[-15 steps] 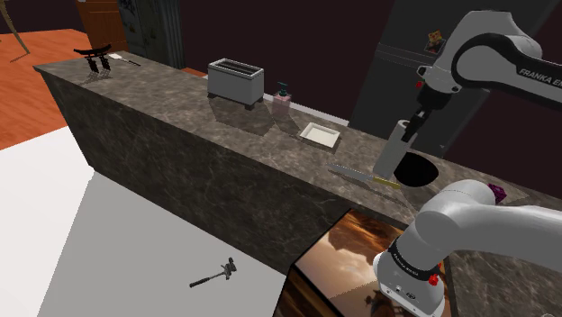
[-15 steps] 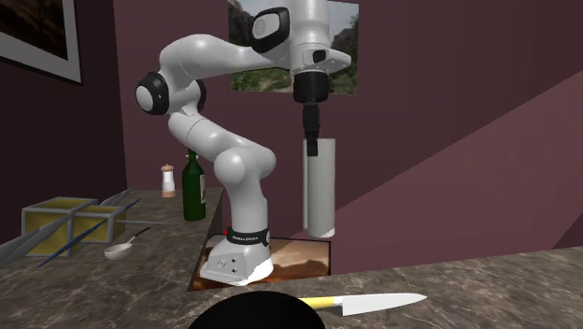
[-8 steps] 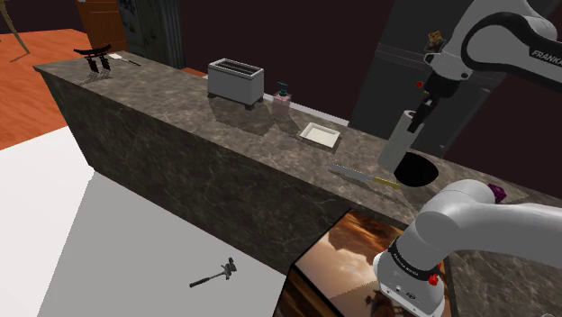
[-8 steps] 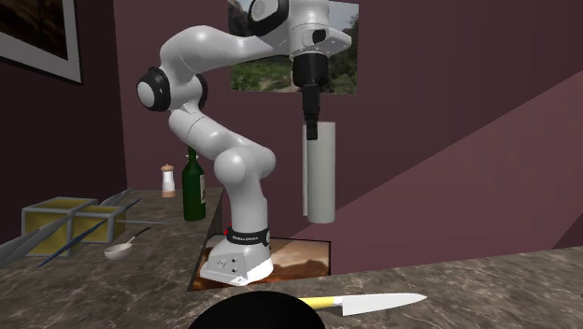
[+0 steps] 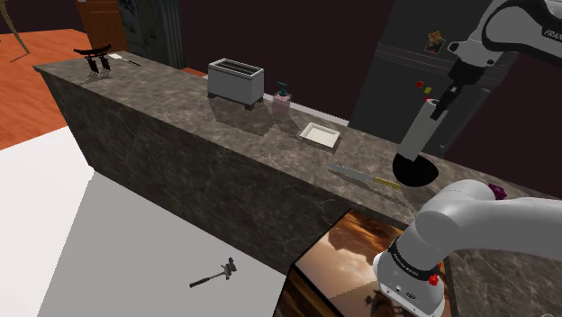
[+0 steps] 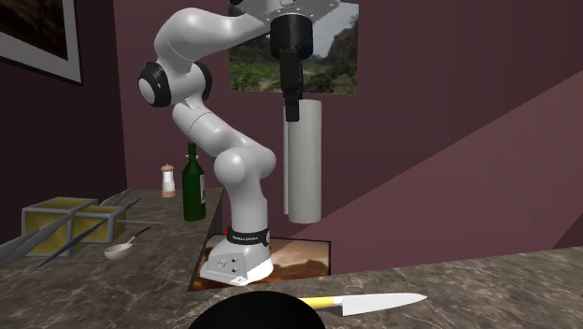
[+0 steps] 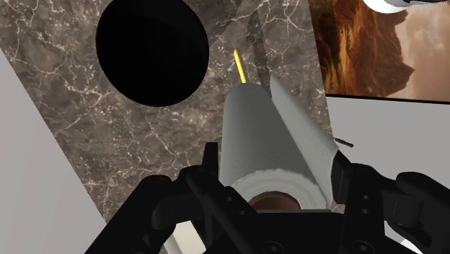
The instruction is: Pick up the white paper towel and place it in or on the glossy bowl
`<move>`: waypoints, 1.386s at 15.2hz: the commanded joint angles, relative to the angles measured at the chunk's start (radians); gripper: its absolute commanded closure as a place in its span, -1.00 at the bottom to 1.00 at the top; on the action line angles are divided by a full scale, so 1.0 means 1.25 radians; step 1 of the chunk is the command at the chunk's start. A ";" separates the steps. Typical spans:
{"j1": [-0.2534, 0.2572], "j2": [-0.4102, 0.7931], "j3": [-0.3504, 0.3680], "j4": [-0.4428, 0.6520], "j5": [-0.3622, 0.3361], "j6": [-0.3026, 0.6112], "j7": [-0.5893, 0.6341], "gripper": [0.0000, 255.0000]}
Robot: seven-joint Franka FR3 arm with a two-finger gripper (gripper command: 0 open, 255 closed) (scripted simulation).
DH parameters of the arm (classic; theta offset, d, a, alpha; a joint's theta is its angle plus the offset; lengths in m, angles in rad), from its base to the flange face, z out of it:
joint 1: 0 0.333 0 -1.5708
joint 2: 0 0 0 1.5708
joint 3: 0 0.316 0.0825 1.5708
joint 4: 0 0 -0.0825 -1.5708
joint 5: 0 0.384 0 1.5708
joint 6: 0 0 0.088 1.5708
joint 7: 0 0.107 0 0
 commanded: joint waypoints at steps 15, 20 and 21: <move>0.080 0.199 -0.268 0.302 -0.071 0.000 -0.243 1.00; 0.070 0.179 -0.278 0.239 -0.086 0.045 -0.232 1.00; 0.068 0.175 -0.280 0.227 -0.090 0.054 -0.230 1.00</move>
